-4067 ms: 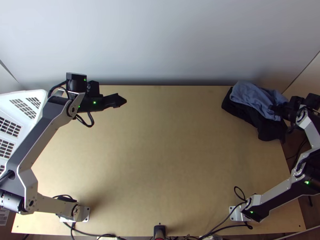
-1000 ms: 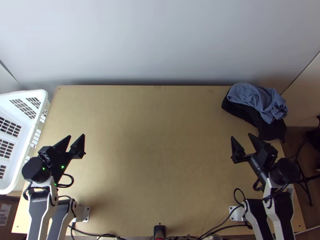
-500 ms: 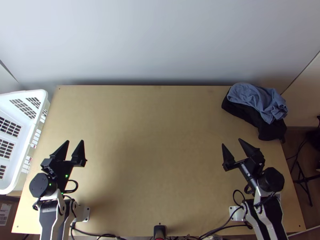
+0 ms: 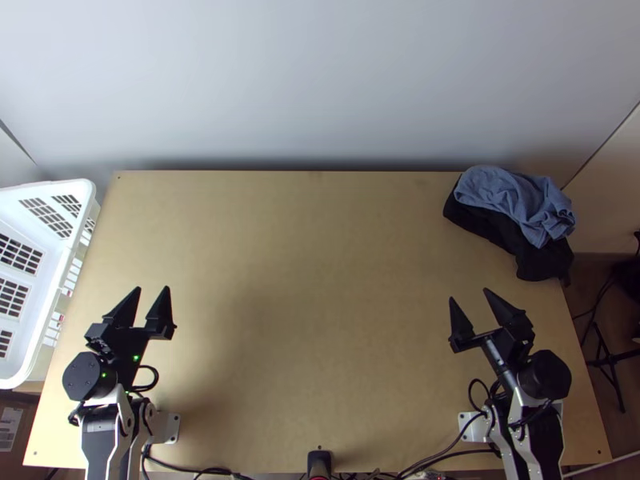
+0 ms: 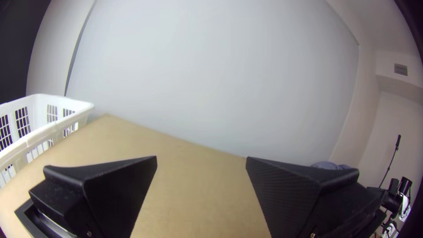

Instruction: Fold the t-shirt

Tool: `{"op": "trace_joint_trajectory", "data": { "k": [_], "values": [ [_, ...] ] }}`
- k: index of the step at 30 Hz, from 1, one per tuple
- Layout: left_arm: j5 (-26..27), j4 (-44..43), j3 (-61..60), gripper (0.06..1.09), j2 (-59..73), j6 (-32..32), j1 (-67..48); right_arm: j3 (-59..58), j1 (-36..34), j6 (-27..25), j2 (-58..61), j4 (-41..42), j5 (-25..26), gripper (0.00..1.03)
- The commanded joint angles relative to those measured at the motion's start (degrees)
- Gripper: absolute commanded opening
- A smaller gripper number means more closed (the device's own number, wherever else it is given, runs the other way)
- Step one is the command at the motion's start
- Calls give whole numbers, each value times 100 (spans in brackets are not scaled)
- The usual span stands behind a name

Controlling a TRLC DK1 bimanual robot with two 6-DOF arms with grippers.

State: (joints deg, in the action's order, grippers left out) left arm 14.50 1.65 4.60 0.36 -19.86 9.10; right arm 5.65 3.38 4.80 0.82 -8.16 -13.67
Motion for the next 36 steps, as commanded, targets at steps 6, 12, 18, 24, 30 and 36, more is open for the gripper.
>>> {"op": "trace_joint_trajectory", "data": {
  "k": [6,12,18,24,30,36],
  "values": [
    [-387,863,-21,104,-36,184,127,-20,-92,39,-100,-379,805,99],
    [-615,925,-21,104,-45,193,136,-20,-92,39,-100,-379,805,99],
    [-624,934,-21,104,-45,193,136,-20,-92,48,-100,-379,805,99],
    [-624,934,-21,104,-45,193,136,-20,-92,48,-100,-379,805,99],
    [-624,934,-21,104,-45,193,136,-20,-92,39,-100,-379,805,99],
    [-633,934,-21,104,-45,193,136,-29,-92,48,-100,-379,805,99]
  ]
}}
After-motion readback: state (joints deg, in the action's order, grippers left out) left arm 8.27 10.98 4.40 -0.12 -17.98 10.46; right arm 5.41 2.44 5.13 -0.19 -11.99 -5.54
